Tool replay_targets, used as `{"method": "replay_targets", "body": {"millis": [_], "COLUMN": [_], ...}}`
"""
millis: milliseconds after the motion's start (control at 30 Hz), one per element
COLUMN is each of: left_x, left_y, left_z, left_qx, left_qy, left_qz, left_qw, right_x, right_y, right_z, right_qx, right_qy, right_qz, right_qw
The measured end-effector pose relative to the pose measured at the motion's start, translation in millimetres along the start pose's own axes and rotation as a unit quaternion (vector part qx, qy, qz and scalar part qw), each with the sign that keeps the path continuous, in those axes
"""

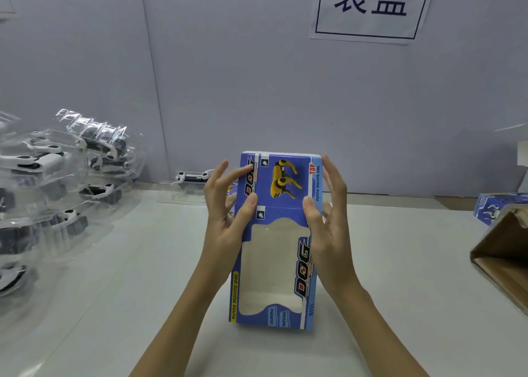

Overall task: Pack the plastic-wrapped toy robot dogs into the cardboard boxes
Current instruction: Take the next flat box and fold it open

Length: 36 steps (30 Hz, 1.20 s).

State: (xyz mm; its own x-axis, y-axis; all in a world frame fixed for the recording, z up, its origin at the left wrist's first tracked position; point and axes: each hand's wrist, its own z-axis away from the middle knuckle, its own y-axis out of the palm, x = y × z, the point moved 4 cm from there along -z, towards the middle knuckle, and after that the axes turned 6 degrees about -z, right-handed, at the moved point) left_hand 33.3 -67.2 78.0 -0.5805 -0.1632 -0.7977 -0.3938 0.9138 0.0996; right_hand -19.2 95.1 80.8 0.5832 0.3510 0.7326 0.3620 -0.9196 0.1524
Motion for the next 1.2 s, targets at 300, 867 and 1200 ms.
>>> {"method": "replay_targets", "body": {"millis": [300, 867, 1200], "left_x": [-9, -2, 5], "left_y": [-1, 2, 2], "left_z": [5, 5, 4], "left_qx": [0.018, 0.025, 0.001], "left_qy": [-0.03, 0.076, 0.042], "left_qz": [0.027, -0.16, -0.147], "left_qw": [0.999, 0.984, 0.988], "right_x": [0, -1, -3], "right_y": [-5, -3, -1], "right_z": [2, 2, 3], "right_qx": [0.004, -0.007, 0.028], "right_qy": [-0.021, -0.059, -0.097], "right_qz": [0.002, 0.086, 0.119], "right_qw": [1.0, 0.995, 0.988]}}
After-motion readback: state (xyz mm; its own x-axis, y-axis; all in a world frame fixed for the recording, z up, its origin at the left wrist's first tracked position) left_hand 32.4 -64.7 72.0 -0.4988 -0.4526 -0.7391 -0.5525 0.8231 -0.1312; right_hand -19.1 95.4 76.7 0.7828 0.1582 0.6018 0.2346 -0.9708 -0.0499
